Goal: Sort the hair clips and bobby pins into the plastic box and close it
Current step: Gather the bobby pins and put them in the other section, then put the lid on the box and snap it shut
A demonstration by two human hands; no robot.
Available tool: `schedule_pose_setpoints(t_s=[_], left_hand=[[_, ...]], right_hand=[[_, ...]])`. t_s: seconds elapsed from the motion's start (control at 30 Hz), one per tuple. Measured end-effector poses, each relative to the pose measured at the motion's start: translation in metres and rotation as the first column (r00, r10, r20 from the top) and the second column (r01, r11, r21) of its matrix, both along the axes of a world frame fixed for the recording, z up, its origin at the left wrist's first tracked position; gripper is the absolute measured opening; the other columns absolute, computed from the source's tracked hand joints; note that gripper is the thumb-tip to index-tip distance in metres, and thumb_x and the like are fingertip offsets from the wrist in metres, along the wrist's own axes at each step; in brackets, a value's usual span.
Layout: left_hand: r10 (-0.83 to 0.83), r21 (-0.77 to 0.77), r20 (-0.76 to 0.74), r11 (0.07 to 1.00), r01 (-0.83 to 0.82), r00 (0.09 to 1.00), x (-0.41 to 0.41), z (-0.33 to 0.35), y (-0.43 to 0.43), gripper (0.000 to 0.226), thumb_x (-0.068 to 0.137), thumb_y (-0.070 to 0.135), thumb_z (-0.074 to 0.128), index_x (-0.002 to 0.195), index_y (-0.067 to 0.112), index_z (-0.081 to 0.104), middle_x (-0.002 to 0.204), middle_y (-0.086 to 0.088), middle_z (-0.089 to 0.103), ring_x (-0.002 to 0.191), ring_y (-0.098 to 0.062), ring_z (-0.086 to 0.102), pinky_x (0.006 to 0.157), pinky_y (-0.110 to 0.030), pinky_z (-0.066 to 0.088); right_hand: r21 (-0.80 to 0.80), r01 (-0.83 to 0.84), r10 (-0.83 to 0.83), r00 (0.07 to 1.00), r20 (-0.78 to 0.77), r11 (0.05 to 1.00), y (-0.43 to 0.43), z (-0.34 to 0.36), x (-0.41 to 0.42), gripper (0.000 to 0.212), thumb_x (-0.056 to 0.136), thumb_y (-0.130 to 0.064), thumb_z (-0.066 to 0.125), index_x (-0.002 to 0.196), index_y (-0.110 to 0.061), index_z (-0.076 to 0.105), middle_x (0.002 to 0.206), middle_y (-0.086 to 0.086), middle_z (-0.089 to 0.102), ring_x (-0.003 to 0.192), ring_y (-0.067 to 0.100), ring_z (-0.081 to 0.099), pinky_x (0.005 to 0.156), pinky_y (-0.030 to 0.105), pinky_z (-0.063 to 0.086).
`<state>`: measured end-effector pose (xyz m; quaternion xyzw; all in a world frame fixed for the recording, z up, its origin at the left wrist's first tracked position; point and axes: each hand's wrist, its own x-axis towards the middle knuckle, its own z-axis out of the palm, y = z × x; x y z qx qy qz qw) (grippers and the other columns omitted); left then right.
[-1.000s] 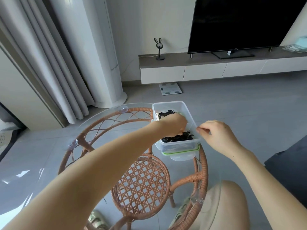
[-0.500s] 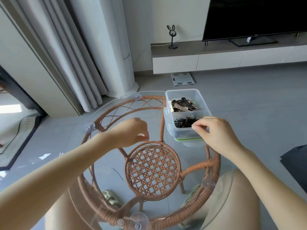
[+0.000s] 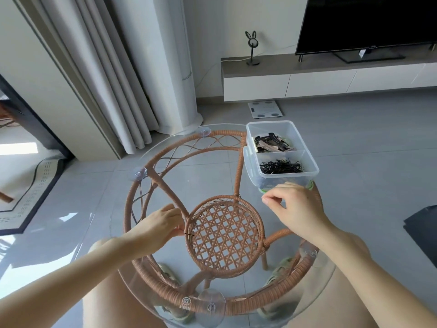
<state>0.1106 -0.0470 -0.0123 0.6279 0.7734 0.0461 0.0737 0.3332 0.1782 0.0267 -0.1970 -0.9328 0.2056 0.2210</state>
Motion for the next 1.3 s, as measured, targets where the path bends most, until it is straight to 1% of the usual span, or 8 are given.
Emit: schedule_pose_setpoints(t_s=[0.27,0.47,0.6,0.73,0.83,0.97,1.1,1.3], left_hand=[[0.002,0.355,0.046,0.935,-0.018,0.999,0.06,0.063,0.144,0.022,0.092,0.028,0.051,0.097,0.014,0.067,0.102,-0.001,0.068,0.098,-0.021,0.057,0.089,-0.033,0.043],[0.053,0.256,-0.085,0.966,-0.029,0.995,0.068,0.065,0.23,0.033,0.095,0.031,0.043,0.092,0.013,0.07,0.101,-0.004,0.066,0.099,-0.028,0.052,0.083,-0.035,0.037],[0.133,0.28,0.025,0.95,-0.134,0.991,0.056,0.058,0.227,0.039,0.097,0.032,0.038,0.093,0.009,0.069,0.11,-0.006,0.062,0.102,-0.03,0.05,0.085,-0.038,0.04],[0.171,0.333,0.139,0.919,-0.209,0.975,0.035,0.062,0.206,0.034,0.096,0.03,0.042,0.102,0.012,0.07,0.117,-0.006,0.064,0.108,-0.027,0.053,0.091,-0.036,0.042],[0.207,0.371,0.164,0.893,-0.255,0.964,0.018,0.073,0.182,0.029,0.096,0.027,0.044,0.11,0.017,0.067,0.12,-0.004,0.063,0.11,-0.025,0.053,0.091,-0.035,0.042],[0.286,0.449,0.205,0.822,-0.35,0.936,-0.001,0.091,0.152,0.027,0.094,0.025,0.046,0.113,0.018,0.065,0.119,-0.003,0.064,0.11,-0.024,0.053,0.091,-0.032,0.038],[0.347,0.584,0.148,0.725,-0.365,0.926,-0.001,0.108,0.121,0.028,0.093,0.026,0.05,0.117,0.017,0.062,0.123,-0.005,0.061,0.115,-0.027,0.051,0.101,-0.034,0.032],[0.383,0.5,0.141,0.768,-0.399,0.913,-0.01,0.09,0.078,0.027,0.089,0.029,0.054,0.112,0.021,0.066,0.124,-0.005,0.062,0.117,-0.029,0.054,0.101,-0.037,0.038]], right_hand=[[-0.194,0.388,-0.407,0.911,-0.068,0.901,0.02,-0.006,0.018,0.01,0.081,-0.015,0.064,0.077,-0.011,0.072,0.071,0.003,0.072,0.062,0.02,0.062,0.059,0.028,0.044],[-0.227,0.583,-0.603,0.797,-0.028,0.78,0.035,0.002,0.03,0.023,0.087,-0.026,0.057,0.101,-0.01,0.066,0.085,0.01,0.072,0.084,0.029,0.065,0.071,0.031,0.046],[-0.747,0.479,-0.628,0.771,0.108,0.46,0.049,0.001,0.004,0.062,0.087,-0.042,0.054,0.134,-0.007,0.034,0.087,0.017,0.067,0.061,0.027,0.065,0.051,0.036,0.055],[-0.907,0.373,-0.683,0.716,0.148,0.195,0.06,-0.019,-0.027,0.036,0.085,-0.025,0.052,0.111,-0.003,0.044,0.061,0.015,0.067,0.045,0.029,0.065,0.048,0.04,0.056],[-0.893,0.404,-0.709,0.689,0.154,0.199,0.061,-0.023,-0.033,0.027,0.083,-0.014,0.041,0.106,-0.001,0.047,0.046,0.006,0.066,0.048,0.031,0.067,0.07,0.053,0.057],[-0.891,0.329,-0.664,0.746,0.042,0.313,0.059,0.003,-0.028,0.014,0.086,-0.002,0.036,0.096,0.002,0.045,0.067,0.022,0.061,0.04,0.028,0.063,0.043,0.033,0.055],[-0.882,0.243,-0.395,0.916,0.071,0.404,0.045,0.047,-0.03,0.014,0.085,0.004,0.036,0.083,-0.003,0.048,0.057,0.018,0.056,0.036,0.022,0.058,0.032,0.022,0.045],[-0.802,0.216,0.054,0.954,0.294,0.557,0.022,0.038,-0.055,0.032,0.088,0.001,0.037,0.119,-0.001,0.044,0.084,0.015,0.054,0.045,0.015,0.055,0.038,0.026,0.047]])
